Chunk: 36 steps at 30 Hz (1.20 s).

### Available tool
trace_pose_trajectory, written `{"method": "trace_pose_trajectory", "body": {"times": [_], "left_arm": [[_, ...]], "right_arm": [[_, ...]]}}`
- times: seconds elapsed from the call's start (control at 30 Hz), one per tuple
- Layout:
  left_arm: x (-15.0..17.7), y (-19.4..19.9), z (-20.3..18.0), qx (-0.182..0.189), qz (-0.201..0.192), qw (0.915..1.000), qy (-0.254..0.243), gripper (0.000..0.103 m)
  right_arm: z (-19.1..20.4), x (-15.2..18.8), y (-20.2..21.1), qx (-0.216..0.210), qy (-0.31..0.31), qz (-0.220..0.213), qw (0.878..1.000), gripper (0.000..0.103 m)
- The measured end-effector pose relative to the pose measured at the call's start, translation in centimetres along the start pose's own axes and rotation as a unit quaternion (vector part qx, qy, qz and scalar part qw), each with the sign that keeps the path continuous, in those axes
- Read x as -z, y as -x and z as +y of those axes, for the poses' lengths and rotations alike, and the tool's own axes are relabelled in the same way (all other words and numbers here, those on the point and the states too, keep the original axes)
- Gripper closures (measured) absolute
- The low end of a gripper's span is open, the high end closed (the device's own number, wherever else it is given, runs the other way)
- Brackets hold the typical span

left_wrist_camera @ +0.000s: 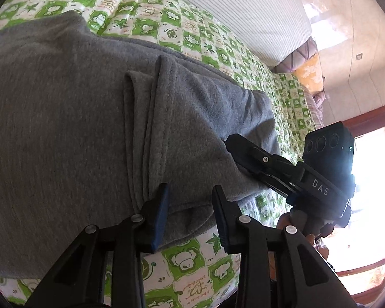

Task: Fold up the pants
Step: 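Lower the folded end onto the pants and open both grippers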

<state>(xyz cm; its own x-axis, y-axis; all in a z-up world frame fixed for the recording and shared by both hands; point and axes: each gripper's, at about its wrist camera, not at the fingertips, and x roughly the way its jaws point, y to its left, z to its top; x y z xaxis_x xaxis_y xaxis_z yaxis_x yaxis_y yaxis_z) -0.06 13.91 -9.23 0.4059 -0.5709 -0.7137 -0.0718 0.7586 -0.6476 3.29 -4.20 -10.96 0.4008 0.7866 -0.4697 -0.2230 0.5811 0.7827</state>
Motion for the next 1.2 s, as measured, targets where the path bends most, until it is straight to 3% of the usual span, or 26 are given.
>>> {"method": "trace_pose_trajectory", "body": {"times": [0.37,0.57,0.7,0.97,1.07,1.2], "left_arm": [[2.4,0.1,0.2,-0.001,-0.020,0.9994,0.029,0.069],[3.8,3.3,0.6,-0.019,-0.059,0.9971,0.044,0.067],[4.9,6.9,2.2,-0.032,-0.102,0.9916,0.073,0.060],[6.3,10.9,5.7,-0.044,-0.148,0.9795,0.129,0.057],[6.4,11.2,6.3,-0.041,-0.152,0.9778,0.138,0.053],[5.9,9.7,5.3,-0.032,-0.140,0.9804,0.135,0.046]], "right_arm": [[3.0,-1.5,-1.1,-0.001,0.040,0.018,0.999,0.068],[5.9,-2.6,-2.2,-0.006,0.079,0.033,0.996,0.068],[8.2,-2.9,-3.5,-0.006,0.111,0.048,0.993,0.068],[11.2,-2.3,-6.1,-0.017,0.142,0.073,0.987,0.068],[11.2,-2.3,-6.0,-0.001,0.148,0.064,0.987,0.068],[9.9,-3.1,-5.6,0.054,0.155,0.056,0.985,0.062]]}}
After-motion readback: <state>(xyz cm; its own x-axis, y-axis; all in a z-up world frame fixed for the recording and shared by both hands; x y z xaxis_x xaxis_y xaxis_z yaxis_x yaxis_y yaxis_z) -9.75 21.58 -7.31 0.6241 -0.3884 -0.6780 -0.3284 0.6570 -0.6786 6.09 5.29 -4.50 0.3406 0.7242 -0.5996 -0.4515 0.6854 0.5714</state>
